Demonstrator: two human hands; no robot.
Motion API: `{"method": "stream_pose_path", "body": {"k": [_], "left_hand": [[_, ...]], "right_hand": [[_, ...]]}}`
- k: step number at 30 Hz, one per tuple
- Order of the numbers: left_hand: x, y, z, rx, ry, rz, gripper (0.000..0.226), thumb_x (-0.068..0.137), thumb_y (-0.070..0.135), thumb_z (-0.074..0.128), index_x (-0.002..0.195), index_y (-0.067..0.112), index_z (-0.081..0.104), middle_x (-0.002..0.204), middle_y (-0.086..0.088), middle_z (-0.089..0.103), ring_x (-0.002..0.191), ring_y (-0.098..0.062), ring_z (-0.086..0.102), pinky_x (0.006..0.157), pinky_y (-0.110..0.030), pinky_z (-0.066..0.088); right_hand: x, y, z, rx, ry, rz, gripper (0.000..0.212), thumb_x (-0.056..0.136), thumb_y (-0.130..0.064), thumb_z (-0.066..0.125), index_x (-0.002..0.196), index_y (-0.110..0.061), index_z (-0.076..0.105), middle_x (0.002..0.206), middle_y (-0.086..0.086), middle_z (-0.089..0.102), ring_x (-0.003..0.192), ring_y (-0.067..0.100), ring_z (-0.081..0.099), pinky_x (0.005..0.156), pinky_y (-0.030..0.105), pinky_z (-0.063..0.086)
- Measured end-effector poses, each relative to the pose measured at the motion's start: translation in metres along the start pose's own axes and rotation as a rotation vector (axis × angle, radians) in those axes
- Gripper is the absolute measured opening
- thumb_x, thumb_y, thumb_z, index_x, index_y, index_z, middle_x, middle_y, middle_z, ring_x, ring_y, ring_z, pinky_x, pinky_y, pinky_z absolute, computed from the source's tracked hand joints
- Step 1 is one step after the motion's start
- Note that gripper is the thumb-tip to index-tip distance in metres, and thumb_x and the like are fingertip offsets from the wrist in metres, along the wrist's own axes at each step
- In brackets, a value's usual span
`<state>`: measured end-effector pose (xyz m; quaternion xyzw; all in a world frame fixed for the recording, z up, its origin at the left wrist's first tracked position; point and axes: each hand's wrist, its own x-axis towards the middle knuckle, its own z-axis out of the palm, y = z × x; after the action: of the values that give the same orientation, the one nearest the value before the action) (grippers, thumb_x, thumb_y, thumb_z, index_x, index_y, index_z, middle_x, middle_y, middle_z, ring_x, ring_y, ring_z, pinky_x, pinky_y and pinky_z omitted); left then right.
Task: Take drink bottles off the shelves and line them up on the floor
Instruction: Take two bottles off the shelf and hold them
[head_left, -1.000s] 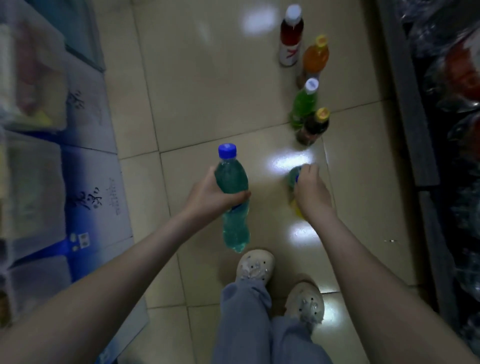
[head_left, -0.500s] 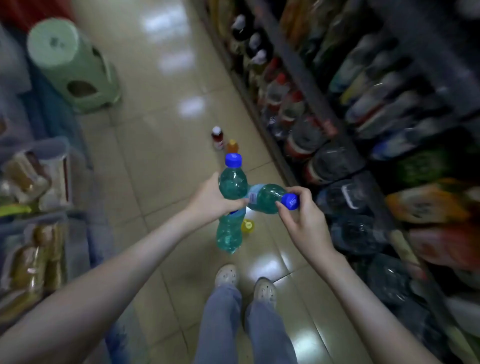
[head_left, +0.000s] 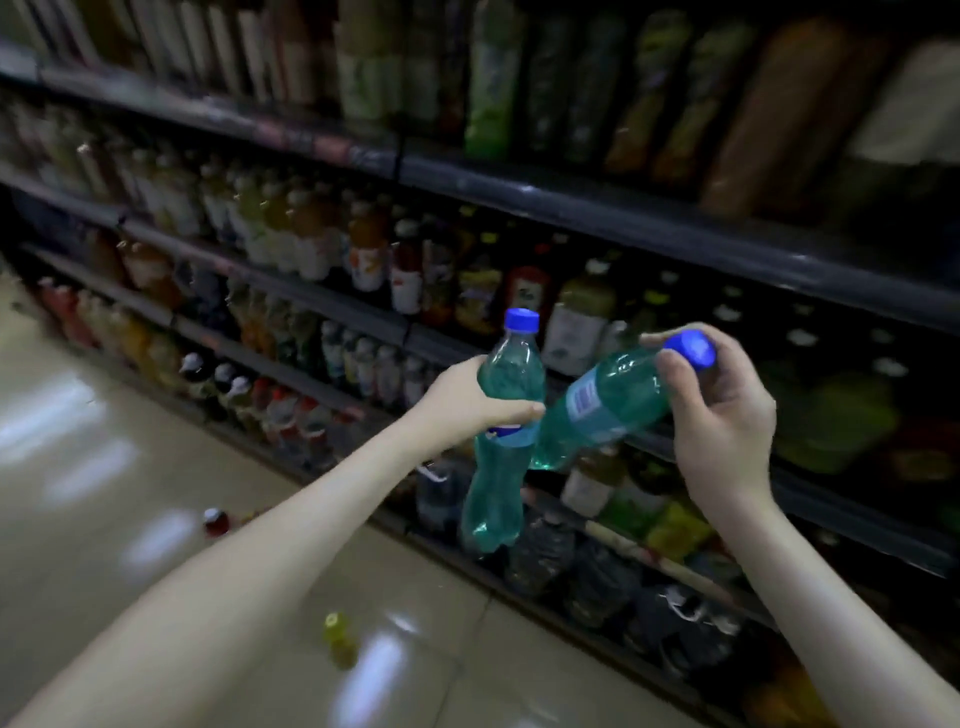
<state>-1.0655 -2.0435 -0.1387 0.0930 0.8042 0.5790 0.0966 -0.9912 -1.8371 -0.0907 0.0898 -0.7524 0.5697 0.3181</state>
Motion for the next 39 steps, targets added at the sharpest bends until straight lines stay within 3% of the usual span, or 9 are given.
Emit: {"method": "stream_pose_path", "body": {"k": [3,8,10,13,22,26,32,36,39], "left_hand": [[-0.005,0.066,0.085,-0.060,-0.084,0.127,0.043,0.054,0.040,0.086,0.090,0.025,0.069,0.088,0.009,0.074,0.086,-0.009,0.070,0.084,-0.035,0.056],[-0.015,0.166,0.208,-0.121,-0.236,0.291,0.024,0.064,0.026,0.084,0.082,0.023,0.069,0.078,0.006,0.073,0.072,-0.010,0.066,0.072,-0.032,0.054],[-0.015,0.199,0.246,-0.119,-0.289,0.340,0.018,0.069,0.022,0.084,0.080,0.023,0.070,0.073,0.008,0.072,0.065,-0.007,0.064,0.066,-0.029,0.052],[-0.011,0.243,0.292,-0.100,-0.322,0.415,0.033,0.058,0.038,0.085,0.085,0.026,0.071,0.082,0.010,0.074,0.075,-0.006,0.069,0.073,-0.028,0.054],[0.030,0.326,0.381,-0.069,-0.280,0.582,0.030,0.062,0.041,0.081,0.088,0.031,0.071,0.085,0.015,0.073,0.082,-0.003,0.069,0.077,-0.028,0.053],[0.047,0.358,0.418,-0.105,-0.300,0.638,0.026,0.070,0.034,0.082,0.093,0.030,0.070,0.087,0.016,0.073,0.082,0.000,0.068,0.072,-0.023,0.050],[0.058,0.394,0.485,-0.205,-0.228,0.675,0.034,0.068,0.036,0.082,0.098,0.028,0.068,0.093,0.014,0.073,0.087,-0.002,0.068,0.077,-0.026,0.053],[0.062,0.413,0.533,-0.247,-0.129,0.666,0.026,0.070,0.031,0.082,0.092,0.028,0.067,0.090,0.013,0.072,0.085,-0.002,0.068,0.076,-0.026,0.053],[0.060,0.426,0.565,-0.241,-0.042,0.658,0.026,0.070,0.032,0.082,0.091,0.028,0.067,0.088,0.013,0.072,0.082,0.001,0.067,0.070,-0.020,0.050]], "right_hand": [[0.002,-0.037,-0.099,0.004,0.142,-0.089,0.031,0.092,-0.029,0.053,0.104,-0.001,0.058,0.094,0.001,0.067,0.089,0.012,0.063,0.082,0.029,0.049],[-0.002,-0.076,-0.236,-0.065,0.282,-0.061,0.018,0.089,-0.033,0.057,0.094,-0.016,0.062,0.081,-0.006,0.071,0.081,0.014,0.065,0.080,0.033,0.051],[-0.007,-0.083,-0.283,-0.039,0.379,-0.060,0.011,0.093,-0.027,0.055,0.088,-0.022,0.064,0.082,-0.004,0.071,0.083,0.019,0.065,0.085,0.043,0.051],[-0.008,-0.093,-0.341,-0.056,0.515,-0.088,0.016,0.094,-0.033,0.053,0.084,-0.032,0.066,0.086,-0.002,0.071,0.091,0.025,0.066,0.091,0.055,0.050],[0.040,-0.093,-0.462,-0.119,0.806,-0.296,0.012,0.092,-0.041,0.054,0.089,-0.034,0.062,0.089,-0.005,0.070,0.094,0.024,0.065,0.091,0.054,0.049],[0.065,-0.081,-0.511,-0.115,0.938,-0.357,0.023,0.090,-0.045,0.052,0.095,-0.024,0.058,0.092,-0.004,0.069,0.091,0.019,0.065,0.090,0.048,0.051],[0.100,-0.064,-0.594,-0.168,1.056,-0.431,0.015,0.092,-0.043,0.050,0.098,-0.029,0.054,0.090,-0.010,0.067,0.089,0.013,0.065,0.090,0.043,0.051],[0.134,-0.045,-0.642,-0.196,1.012,-0.461,0.006,0.098,-0.033,0.049,0.100,-0.028,0.051,0.088,-0.012,0.064,0.082,-0.002,0.062,0.080,0.020,0.047],[0.161,-0.025,-0.666,-0.179,0.950,-0.437,0.017,0.098,-0.030,0.050,0.106,-0.015,0.053,0.091,-0.006,0.063,0.078,-0.005,0.059,0.076,0.012,0.043]]}}
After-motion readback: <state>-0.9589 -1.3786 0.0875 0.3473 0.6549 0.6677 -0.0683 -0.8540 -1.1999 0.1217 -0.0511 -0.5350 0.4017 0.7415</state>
